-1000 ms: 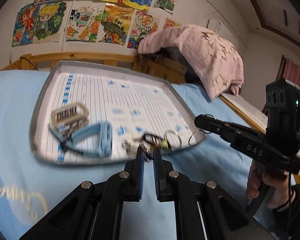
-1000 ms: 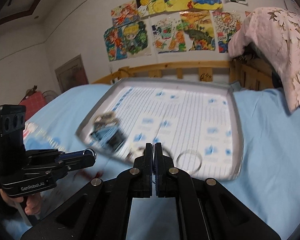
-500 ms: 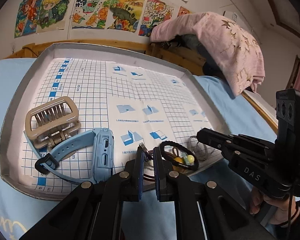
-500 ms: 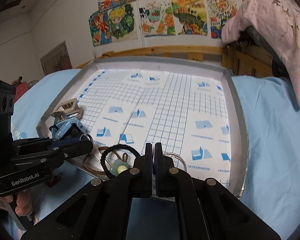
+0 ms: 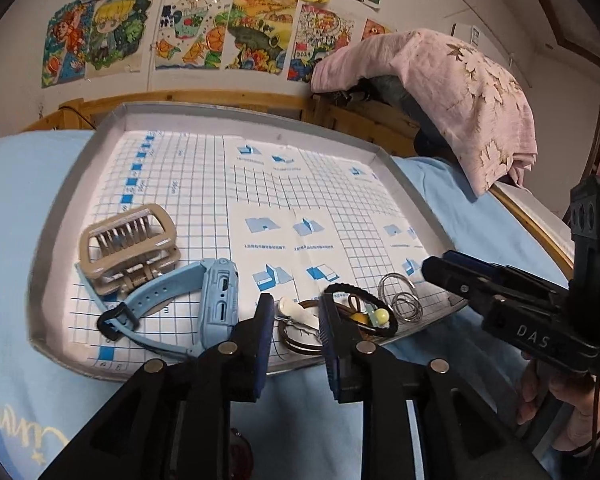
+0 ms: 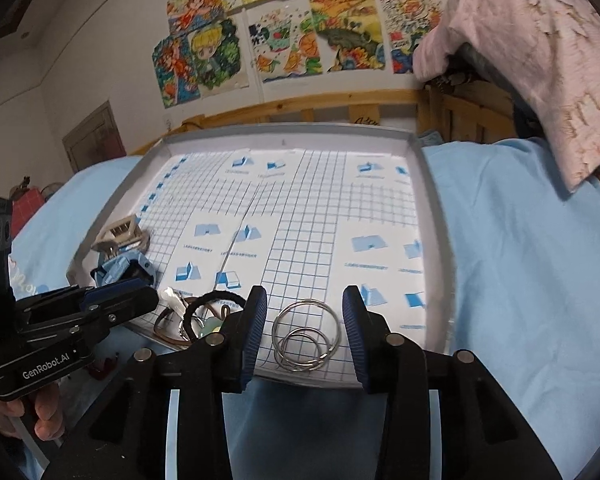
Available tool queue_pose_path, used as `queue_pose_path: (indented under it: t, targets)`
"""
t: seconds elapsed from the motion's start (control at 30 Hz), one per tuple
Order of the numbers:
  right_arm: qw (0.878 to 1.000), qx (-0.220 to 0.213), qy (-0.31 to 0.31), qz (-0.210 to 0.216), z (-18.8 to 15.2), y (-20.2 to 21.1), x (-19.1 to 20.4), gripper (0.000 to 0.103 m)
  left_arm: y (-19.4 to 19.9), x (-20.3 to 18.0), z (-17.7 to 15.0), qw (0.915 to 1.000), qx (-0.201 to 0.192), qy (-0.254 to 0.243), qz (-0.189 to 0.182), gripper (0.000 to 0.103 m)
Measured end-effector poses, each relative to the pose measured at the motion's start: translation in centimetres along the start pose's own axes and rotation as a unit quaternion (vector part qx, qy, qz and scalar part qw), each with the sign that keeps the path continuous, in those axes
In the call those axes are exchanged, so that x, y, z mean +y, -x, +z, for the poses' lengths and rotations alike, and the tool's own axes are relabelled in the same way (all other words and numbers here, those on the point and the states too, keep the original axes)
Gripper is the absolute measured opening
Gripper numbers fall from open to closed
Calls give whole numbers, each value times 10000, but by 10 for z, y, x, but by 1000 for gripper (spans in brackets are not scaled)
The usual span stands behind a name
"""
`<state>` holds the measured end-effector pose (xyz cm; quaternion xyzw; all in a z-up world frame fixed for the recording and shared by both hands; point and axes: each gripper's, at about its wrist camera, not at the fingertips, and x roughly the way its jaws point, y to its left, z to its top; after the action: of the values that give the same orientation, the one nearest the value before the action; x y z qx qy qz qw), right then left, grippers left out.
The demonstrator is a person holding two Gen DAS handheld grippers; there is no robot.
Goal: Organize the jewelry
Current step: 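Lower the key rings into the tray with the right tool while the left tool drops the charm there, then open both tools and withdraw them from the tray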
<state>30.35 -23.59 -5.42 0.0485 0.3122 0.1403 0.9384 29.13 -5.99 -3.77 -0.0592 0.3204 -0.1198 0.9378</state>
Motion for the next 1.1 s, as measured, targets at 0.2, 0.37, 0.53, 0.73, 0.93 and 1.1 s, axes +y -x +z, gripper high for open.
queue_pose_path:
  t: [0.2,0.37,0.53,0.73,0.93,1.1]
  targets:
    - [9989,-427,-129,-144,-5,37,-3,55,34,-4,-2,9987,-504,50,39,66]
    - [9960,-847,-44,-285,-8,77,1,68,66,-7,-3,9961,-859,63,172,85]
    - [9915,-1266,30,-285,-13,119,7,80,107,-12,-12,9894,-1381,83,433,103]
    - [9849,-1703,130,-275,-29,171,20,96,154,-19,-29,9844,-1660,97,568,103]
    - [9787,-2029,230,-222,-49,213,33,101,195,-22,-54,9809,-1847,-7,615,103]
    - [9725,-2278,336,-349,-67,242,44,101,217,-24,-74,9791,-1908,-95,702,103]
